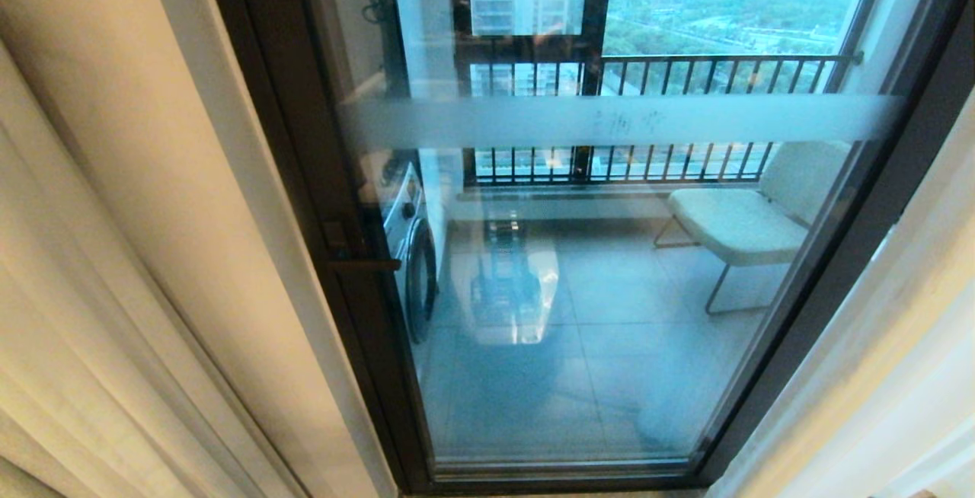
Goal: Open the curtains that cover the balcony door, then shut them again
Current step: Close the inner curtains on both sides
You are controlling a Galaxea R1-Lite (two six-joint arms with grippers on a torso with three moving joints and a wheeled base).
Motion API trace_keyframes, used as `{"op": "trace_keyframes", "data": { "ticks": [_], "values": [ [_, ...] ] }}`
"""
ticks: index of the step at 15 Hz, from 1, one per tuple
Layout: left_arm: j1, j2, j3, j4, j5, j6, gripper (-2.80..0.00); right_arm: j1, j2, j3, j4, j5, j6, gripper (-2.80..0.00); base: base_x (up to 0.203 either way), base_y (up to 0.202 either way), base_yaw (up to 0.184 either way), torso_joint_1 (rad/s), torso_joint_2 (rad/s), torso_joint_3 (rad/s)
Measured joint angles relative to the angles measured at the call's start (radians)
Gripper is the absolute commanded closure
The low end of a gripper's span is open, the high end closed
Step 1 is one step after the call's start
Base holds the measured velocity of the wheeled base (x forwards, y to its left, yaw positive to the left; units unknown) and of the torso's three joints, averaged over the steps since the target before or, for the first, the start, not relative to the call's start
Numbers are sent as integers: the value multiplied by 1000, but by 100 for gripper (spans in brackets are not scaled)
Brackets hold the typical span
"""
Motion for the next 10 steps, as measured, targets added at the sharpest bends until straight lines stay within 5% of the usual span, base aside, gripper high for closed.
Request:
{"op": "trace_keyframes", "data": {
  "ticks": [4, 10],
  "values": [
    [31, 58, -61, 11, -3, -14, -280, 0, 0, 0, 0, 0, 0, 0, 0, 0, 0, 0, 0, 0],
    [99, 123, -125, 121, -20, -137, -280, 0, 0, 0, 0, 0, 0, 0, 0, 0, 0, 0, 0, 0]
  ]
}}
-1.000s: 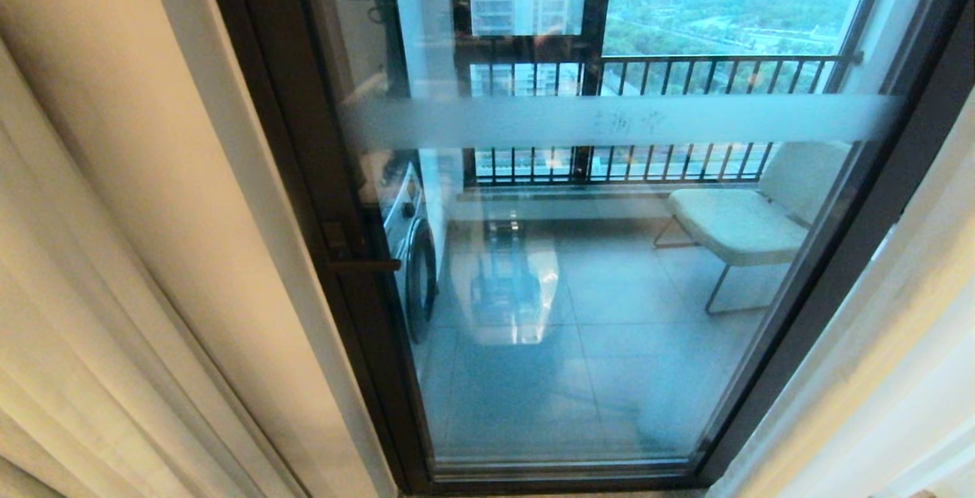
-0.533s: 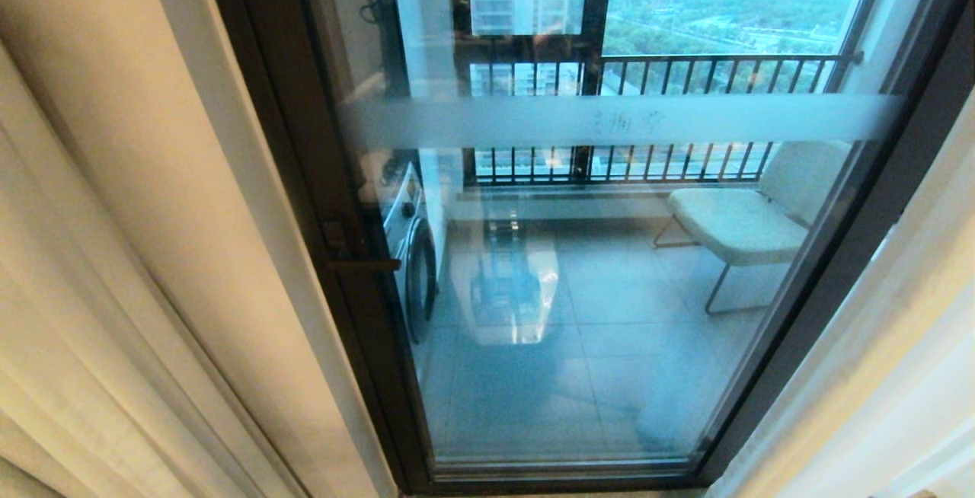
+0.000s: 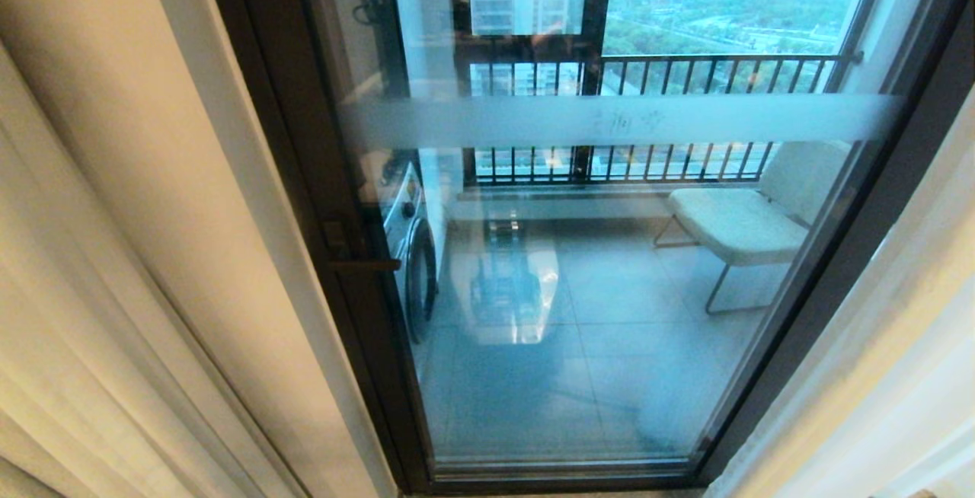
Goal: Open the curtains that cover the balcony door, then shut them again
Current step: Close the inner curtains on both sides
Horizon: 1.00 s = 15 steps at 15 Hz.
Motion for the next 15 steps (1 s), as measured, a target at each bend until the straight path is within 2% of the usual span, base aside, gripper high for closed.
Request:
{"op": "trace_keyframes", "data": {
  "ticks": [5, 15],
  "values": [
    [31, 57, -76, 72, -50, -71, -280, 0, 0, 0, 0, 0, 0, 0, 0, 0, 0, 0, 0, 0],
    [57, 187, -256, 76, -91, -99, -280, 0, 0, 0, 0, 0, 0, 0, 0, 0, 0, 0, 0, 0]
  ]
}}
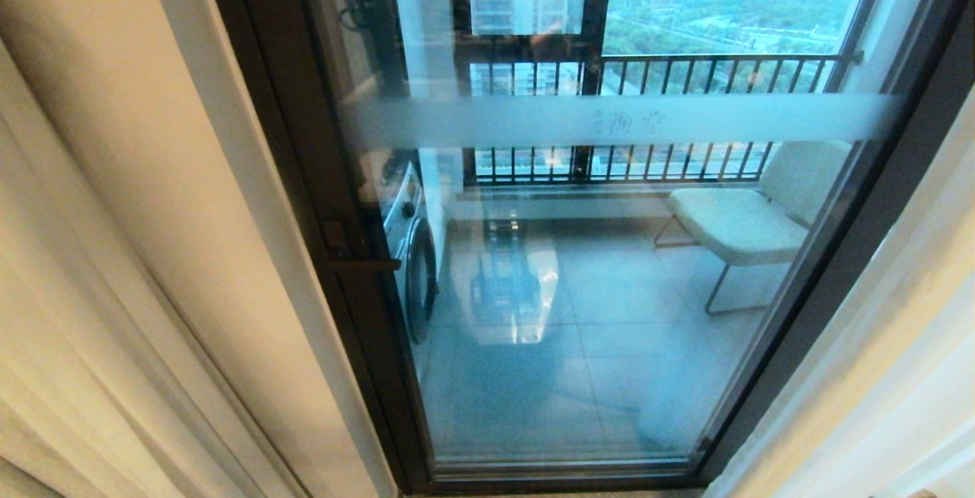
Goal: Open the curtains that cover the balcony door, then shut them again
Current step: Close the inner curtains on both sides
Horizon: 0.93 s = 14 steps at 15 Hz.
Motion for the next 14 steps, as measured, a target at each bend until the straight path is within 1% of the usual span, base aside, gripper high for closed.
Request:
{"op": "trace_keyframes", "data": {
  "ticks": [5, 6, 14],
  "values": [
    [8, 39, -35, 1, -10, 1, -280, 0, 0, 0, 0, -1, 0, 0, 0, 0, 0, 0, 0, 0],
    [10, 43, -36, 1, -10, 1, 0, 0, 0, 0, 1, 0, 0, 0, 0, 0, 0, 0, 0, 0],
    [9, 52, -36, 1, -8, 1, 0, 0, 0, 0, 0, 0, 0, 0, 0, 0, 0, 0, 0, 0]
  ]
}}
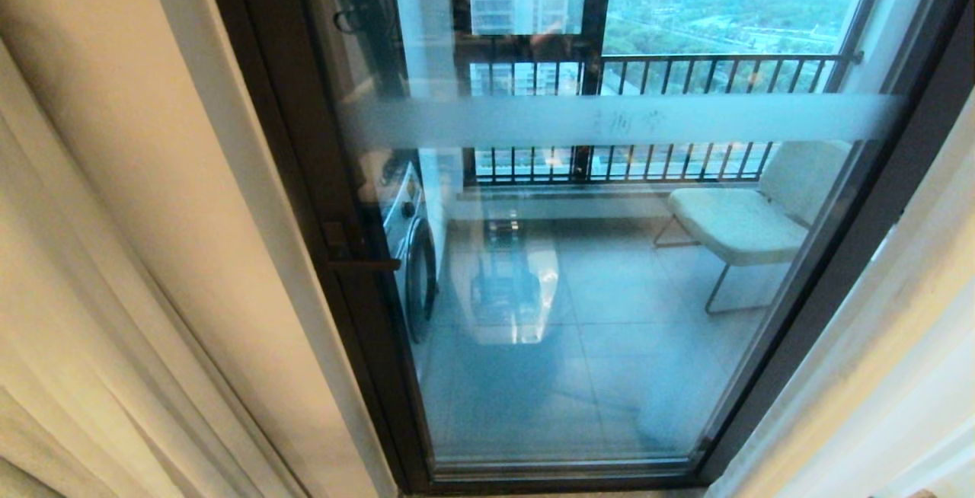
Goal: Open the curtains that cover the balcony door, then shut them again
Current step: Close the inner curtains on both sides
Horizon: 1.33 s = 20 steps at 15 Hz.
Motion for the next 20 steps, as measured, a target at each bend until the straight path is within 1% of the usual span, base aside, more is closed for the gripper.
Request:
{"op": "trace_keyframes", "data": {
  "ticks": [8, 12, 16, 20],
  "values": [
    [-8, -16, 0, 1, 2, 0, 0, 0, 0, 0, 0, 1, 0, 0, 0, 0, 0, 0, 0, 0],
    [-28, -43, 0, 0, 0, 3, 0, 0, 0, 0, 0, 0, 0, 0, 0, 0, 0, 0, 0, 0],
    [-85, -82, 0, 0, 0, 1, 0, 0, 0, 0, 0, 0, 0, 0, 0, 0, 0, 0, 0, 0],
    [-172, -121, 5, 0, 0, 0, 0, 0, 0, 0, 0, 0, 0, 0, 0, 0, 0, 0, 0, 0]
  ]
}}
